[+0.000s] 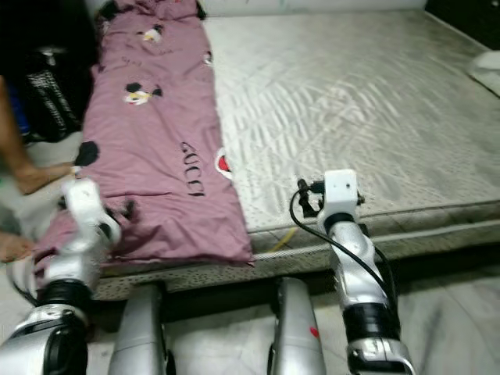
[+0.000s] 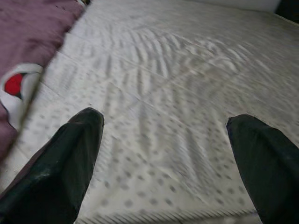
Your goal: Clean up the room
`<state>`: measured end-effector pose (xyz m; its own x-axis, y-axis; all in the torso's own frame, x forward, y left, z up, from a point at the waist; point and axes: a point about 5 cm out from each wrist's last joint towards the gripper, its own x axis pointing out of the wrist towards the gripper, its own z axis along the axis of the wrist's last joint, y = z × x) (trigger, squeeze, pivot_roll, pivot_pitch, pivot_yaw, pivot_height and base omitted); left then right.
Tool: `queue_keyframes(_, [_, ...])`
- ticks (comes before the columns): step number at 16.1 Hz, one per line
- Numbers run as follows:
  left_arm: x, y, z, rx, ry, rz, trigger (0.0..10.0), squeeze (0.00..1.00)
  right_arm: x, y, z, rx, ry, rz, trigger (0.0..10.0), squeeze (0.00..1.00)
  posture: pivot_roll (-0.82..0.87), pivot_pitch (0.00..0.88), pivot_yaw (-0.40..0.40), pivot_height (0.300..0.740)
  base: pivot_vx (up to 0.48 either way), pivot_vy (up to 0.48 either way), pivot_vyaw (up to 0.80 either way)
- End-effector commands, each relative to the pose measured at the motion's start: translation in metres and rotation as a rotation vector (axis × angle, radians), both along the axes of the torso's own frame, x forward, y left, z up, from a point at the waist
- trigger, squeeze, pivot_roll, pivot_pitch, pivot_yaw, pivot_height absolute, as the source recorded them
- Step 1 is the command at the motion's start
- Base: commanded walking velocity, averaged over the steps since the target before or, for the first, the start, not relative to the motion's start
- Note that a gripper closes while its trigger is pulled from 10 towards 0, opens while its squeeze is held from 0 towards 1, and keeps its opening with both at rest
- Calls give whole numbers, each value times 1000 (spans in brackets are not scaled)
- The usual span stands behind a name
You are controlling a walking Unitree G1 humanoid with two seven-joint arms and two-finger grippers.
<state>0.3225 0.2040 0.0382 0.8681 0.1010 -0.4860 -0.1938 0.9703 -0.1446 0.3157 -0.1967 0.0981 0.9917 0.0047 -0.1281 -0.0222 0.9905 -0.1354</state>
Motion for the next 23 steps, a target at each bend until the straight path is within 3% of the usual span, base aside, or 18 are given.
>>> queue_keyframes(1, [-3,-16,-12,-27,83,-93,10000,0,0,-5,9,-8,-20,-4,10000,0,-66,72,-25,539,0,0,0])
queue_keyframes(2, [-3,-24,-15,-46,113,-135,10000,0,-1,-8,11,-12,-20,-5,10000,0,-70,82,-27,539,0,0,0])
queue_keyframes(5, [2,-35,-12,102,136,-334,10000,0,-1,-4,13,-11,-16,-1,10000,0,-67,88,-27,539,0,0,0])
queue_keyframes(7, [4,-44,-11,154,111,-395,10000,0,0,4,15,3,-18,16,10000,0,-59,83,-16,539,0,0,0])
queue_keyframes(8, [7,-46,-4,183,25,-382,10000,0,3,10,18,24,-26,35,10000,0,-50,78,-9,539,0,0,0])
queue_keyframes(11, [3,-42,9,238,-105,-373,10000,0,9,23,25,72,-59,73,10000,0,-25,58,10,539,0,0,0])
queue_keyframes(14, [-15,-35,39,314,-336,-268,10000,0,17,50,35,145,-105,159,10000,0,29,31,27,539,0,0,0])
queue_keyframes(16, [-38,-29,81,350,-598,-147,10000,0,22,71,32,181,-112,195,10000,0,81,0,35,539,0,0,0])
queue_keyframes(18, [-50,-15,98,395,-671,-69,10000,0,25,77,31,197,-134,200,10000,0,115,0,41,539,0,0,0])
queue_keyframes(20, [-56,-4,103,400,-684,-21,10000,0,31,79,35,215,-162,184,10000,0,130,0,46,539,0,0,0])
queue_keyframes(23, [-43,-11,110,460,-720,-90,10000,0,45,81,50,228,-227,162,10000,0,130,0,53,569,0,0,0])
